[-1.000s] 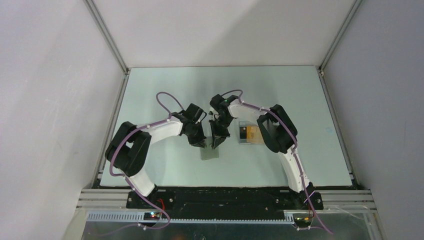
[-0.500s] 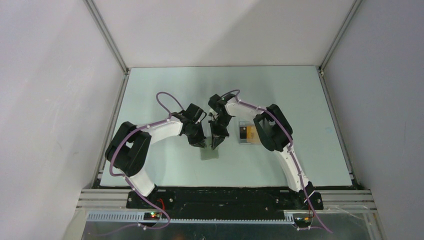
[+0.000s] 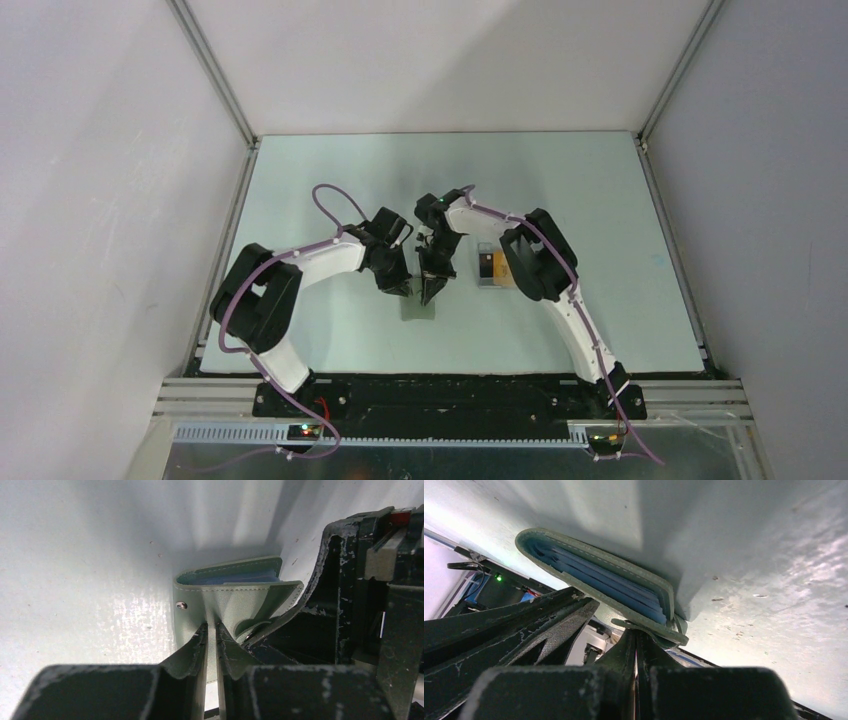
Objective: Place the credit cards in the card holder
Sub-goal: Close the card holder at the center of the board.
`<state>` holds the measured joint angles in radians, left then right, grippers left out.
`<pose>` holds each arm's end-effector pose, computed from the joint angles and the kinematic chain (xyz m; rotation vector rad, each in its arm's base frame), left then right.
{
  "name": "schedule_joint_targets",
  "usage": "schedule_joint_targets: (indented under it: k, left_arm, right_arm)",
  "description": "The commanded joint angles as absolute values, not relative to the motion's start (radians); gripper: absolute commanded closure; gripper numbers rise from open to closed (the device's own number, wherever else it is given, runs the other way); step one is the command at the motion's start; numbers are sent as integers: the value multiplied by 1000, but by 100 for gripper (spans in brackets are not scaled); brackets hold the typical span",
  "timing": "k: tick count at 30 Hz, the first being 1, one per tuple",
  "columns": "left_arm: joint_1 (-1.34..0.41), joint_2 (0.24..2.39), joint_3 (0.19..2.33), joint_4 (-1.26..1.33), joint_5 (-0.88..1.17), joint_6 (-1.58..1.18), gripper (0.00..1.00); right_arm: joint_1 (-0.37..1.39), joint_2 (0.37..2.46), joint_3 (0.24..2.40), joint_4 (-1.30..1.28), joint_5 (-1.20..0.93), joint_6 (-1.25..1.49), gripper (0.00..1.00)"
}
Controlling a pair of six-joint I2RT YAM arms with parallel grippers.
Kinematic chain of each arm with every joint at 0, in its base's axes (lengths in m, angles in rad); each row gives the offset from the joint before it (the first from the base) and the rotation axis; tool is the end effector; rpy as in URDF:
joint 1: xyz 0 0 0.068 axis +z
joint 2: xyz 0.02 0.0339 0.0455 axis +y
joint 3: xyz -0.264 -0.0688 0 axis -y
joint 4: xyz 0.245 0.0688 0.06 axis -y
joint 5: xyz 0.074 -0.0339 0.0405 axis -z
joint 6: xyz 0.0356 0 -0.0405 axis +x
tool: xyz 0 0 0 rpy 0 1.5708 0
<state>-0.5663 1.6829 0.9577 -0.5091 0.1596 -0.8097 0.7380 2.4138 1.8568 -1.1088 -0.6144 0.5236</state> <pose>0.2575 -0.1704 0.1552 -0.3174 2.9242 -0.4989 0.3169 0.3159 0.1079 0.2429 -2.6298 -0.6025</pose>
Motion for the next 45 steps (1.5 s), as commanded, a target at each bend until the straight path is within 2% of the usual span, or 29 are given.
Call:
schedule_joint_targets:
  k: [1, 5, 13, 21, 27, 32, 37, 45]
  left_arm:
    - [-582, 1728, 926, -455, 134, -812, 84]
    - [-580, 1710, 927, -454, 126, -805, 84]
    - [-577, 1686, 945, -475, 111, -784, 84]
    - [-576, 1704, 964, -486, 113, -774, 84]
    - [-575, 1711, 970, -490, 117, -771, 84]
    - [-576, 1719, 973, -490, 122, -769, 84]
    - [-576, 1721, 972, -492, 122, -768, 84]
    - [-576, 1726, 971, -492, 126, -769, 84]
  right_arm:
    - [846, 2544, 1712, -886, -340, 494, 100]
    - [822, 2359, 1639, -834, -351, 484, 100]
    - [755, 2130, 1632, -834, -409, 478, 90]
    - [697, 1950, 1529, -772, -519, 464, 56]
    - [627, 1892, 1403, -699, -568, 443, 38]
    - [624, 1972, 1393, -650, -608, 446, 35]
    - [631, 2085, 1433, -636, -614, 467, 40]
    - [664, 2155, 1468, -637, -626, 476, 41]
